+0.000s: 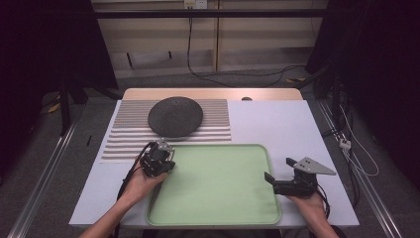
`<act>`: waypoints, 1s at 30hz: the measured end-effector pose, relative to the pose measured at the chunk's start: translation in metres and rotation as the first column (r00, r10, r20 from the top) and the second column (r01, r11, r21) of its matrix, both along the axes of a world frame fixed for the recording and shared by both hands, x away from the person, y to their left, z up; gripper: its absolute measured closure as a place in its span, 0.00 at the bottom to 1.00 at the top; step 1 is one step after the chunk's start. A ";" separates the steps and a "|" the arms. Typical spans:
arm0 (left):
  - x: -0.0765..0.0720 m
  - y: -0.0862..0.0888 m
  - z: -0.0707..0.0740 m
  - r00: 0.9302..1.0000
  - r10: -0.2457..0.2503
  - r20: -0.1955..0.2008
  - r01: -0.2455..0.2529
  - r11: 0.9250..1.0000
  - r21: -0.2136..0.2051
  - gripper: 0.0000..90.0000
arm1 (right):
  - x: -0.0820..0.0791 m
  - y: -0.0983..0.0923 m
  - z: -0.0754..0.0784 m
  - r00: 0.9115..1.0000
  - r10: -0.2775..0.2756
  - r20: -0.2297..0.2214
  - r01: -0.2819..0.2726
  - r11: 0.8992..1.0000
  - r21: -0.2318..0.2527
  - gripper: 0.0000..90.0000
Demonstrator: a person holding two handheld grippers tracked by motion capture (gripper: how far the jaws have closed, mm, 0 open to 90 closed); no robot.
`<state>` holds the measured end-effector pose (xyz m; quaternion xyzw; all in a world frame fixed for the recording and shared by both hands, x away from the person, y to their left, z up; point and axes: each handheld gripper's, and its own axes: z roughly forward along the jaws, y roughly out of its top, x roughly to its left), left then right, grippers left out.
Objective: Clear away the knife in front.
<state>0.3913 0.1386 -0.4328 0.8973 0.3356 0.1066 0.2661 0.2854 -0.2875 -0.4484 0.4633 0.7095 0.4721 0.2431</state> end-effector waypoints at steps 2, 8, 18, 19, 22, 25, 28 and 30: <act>0.000 0.001 0.000 1.000 -0.001 0.002 0.001 1.000 0.005 1.00 | 0.000 0.000 0.000 1.000 0.002 0.001 -0.002 1.000 -0.001 0.02; 0.000 0.005 0.001 1.000 0.010 0.002 -0.010 1.000 0.016 1.00 | 0.000 0.000 0.000 1.000 0.001 0.001 -0.001 1.000 -0.002 0.02; 0.002 0.007 0.001 0.999 0.036 -0.009 -0.036 0.999 0.018 1.00 | 0.001 0.000 0.000 1.000 0.001 -0.001 -0.001 1.000 0.002 0.02; 0.002 0.007 0.001 0.999 0.042 -0.006 -0.042 0.999 0.021 1.00 | 0.000 0.000 0.000 1.000 0.002 0.000 -0.002 1.000 0.001 0.02; 0.001 0.009 0.002 0.999 0.046 -0.008 -0.046 0.999 0.023 1.00 | 0.000 0.000 0.000 1.000 0.002 0.001 -0.002 1.000 0.000 0.02; 0.001 0.010 0.001 0.999 0.049 -0.009 -0.049 0.999 0.020 1.00 | 0.000 0.000 0.000 1.000 0.001 0.001 -0.001 1.000 0.001 0.02; -0.001 0.011 0.001 0.999 0.052 -0.005 -0.052 0.998 0.020 1.00 | 0.000 0.000 0.000 1.000 0.003 0.001 -0.003 1.000 0.001 0.02; -0.002 0.011 0.001 0.998 0.058 -0.004 -0.058 0.998 0.023 1.00 | 0.000 0.000 0.000 1.000 0.004 0.001 -0.004 1.000 -0.001 0.02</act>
